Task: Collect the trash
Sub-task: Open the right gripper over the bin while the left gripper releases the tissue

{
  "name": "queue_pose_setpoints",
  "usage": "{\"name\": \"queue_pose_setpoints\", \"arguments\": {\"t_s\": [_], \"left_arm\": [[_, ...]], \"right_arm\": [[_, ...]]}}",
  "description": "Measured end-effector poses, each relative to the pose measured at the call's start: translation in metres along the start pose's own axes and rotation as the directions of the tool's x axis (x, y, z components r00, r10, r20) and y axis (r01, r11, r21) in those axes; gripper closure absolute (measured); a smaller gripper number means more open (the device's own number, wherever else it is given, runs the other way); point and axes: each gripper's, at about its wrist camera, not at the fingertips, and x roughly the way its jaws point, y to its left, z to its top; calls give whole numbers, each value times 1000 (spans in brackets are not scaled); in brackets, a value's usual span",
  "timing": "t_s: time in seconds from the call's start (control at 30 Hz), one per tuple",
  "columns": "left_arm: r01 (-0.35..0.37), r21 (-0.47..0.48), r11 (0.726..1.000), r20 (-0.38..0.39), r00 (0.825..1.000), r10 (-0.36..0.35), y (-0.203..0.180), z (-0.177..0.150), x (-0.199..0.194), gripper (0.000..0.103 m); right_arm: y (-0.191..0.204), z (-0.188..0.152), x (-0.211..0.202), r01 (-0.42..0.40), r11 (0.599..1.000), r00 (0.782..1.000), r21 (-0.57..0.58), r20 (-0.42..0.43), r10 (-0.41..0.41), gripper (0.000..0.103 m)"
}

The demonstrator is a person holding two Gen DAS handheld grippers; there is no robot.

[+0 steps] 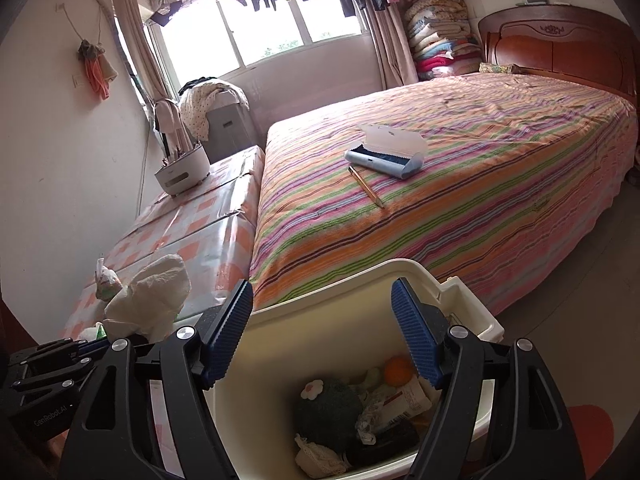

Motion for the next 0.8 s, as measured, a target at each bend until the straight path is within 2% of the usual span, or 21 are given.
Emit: {"name": "queue_pose_setpoints", "arguments": {"t_s": [0.33, 0.63, 0.7, 0.77, 0.8], "left_arm": [[35, 29, 999, -28, 999, -35, -19, 2, 15, 84], [59, 30, 998, -54, 997, -58, -25, 1, 24, 84], [57, 28, 998, -63, 996, -56, -24, 1, 25, 75], [49, 26, 998, -56, 997, -47, -23, 0, 24, 55], [38, 25, 999, -44, 998, -37, -23, 0, 23, 49]], "right_arm": [[-24, 7, -15, 8, 994, 996, 105, 89, -17, 29], [-30, 8, -17, 3, 991, 994, 131, 105, -17, 29], [-31, 8, -17, 2, 991, 994, 136, 107, -17, 29], [-31, 9, -17, 0, 990, 994, 141, 107, -15, 29], [-31, 9, -16, -1, 990, 994, 143, 107, -14, 28]]}}
